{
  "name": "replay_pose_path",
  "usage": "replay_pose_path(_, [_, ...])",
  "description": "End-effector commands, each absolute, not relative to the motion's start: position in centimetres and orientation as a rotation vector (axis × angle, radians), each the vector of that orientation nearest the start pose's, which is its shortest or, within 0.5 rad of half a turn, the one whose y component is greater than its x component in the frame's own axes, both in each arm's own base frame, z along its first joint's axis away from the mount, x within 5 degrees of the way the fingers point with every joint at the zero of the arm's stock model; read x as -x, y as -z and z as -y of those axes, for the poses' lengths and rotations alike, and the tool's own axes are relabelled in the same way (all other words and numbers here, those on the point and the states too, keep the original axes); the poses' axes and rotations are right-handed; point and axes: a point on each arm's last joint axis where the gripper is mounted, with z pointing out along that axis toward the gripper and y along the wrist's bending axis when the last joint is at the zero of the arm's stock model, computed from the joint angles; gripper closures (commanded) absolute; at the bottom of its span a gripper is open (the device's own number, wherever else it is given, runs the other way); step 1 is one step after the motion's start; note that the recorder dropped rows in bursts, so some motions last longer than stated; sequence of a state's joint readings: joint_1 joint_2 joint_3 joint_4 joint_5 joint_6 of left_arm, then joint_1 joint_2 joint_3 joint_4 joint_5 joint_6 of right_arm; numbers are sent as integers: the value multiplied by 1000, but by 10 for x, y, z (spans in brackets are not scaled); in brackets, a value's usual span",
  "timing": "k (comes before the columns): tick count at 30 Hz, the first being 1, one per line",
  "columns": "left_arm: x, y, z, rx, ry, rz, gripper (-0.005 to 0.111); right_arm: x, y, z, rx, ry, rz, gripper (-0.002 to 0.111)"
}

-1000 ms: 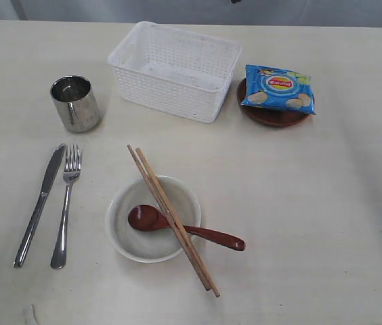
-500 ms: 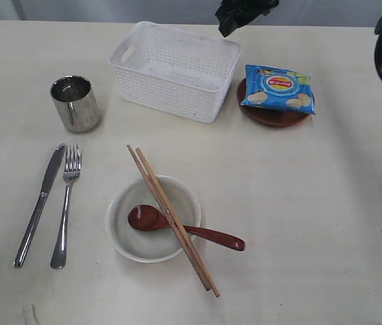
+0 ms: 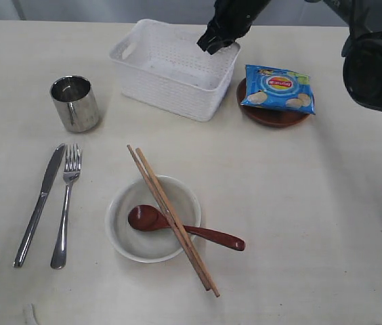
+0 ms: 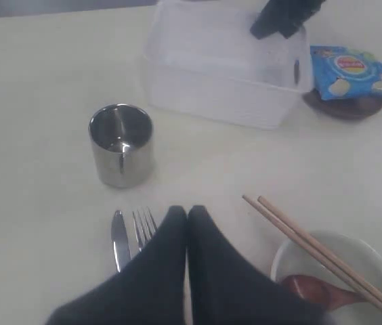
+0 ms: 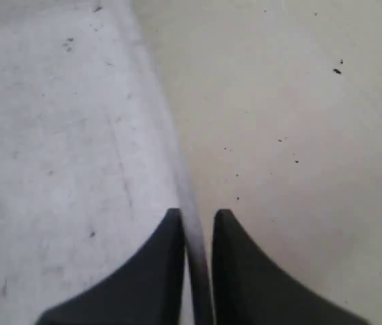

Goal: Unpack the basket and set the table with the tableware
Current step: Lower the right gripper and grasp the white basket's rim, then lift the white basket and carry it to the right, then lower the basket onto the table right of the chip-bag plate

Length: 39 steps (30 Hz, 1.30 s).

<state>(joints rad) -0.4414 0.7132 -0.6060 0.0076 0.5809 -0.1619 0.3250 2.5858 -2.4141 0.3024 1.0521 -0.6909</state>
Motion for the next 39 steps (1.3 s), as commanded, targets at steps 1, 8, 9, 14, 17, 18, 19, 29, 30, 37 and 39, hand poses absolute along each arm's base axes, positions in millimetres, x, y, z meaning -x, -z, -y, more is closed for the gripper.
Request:
replay_pose_path(1, [-124, -302, 60, -316, 348, -2156, 107, -522, -181, -198, 1109, -243, -2270, 108])
replay_pose_path(8, [-124, -302, 60, -316, 348, -2156, 107, -521, -256, -173, 915, 33, -2200, 108])
replay_pose_path(9, [-124, -302, 60, -316, 348, -2156, 107, -521, -265, -162, 870, 83, -2214, 108])
replay_pose_path(14, [-124, -302, 60, -316, 347, -2159, 107, -506, -310, -101, 659, 117, -2355, 109])
replay_pose_path(17, [-124, -302, 60, -316, 346, -2161, 107, -495, -325, -57, 487, 114, -2457, 109])
replay_pose_path(18, [-124, -302, 59, -317, 346, -2164, 107, -492, -326, -41, 423, 116, -2490, 109])
replay_pose_path(19, [-124, -302, 59, -317, 346, -2164, 107, -487, -327, -25, 355, 118, -2519, 109])
replay_pose_path(29, [-124, -302, 59, -317, 346, -2164, 107, -413, -288, 86, -144, -19, -2649, 109])
replay_pose_path(30, [-124, -302, 59, -317, 346, -2164, 107, -405, -282, 91, -173, -11, -2644, 109])
replay_pose_path(37, [-124, -302, 59, -317, 346, -2164, 107, -368, -231, 90, -220, 18, -2663, 109])
replay_pose_path(39, [-124, -302, 59, -317, 346, -2164, 107, -360, -213, 89, -246, 15, -2678, 109])
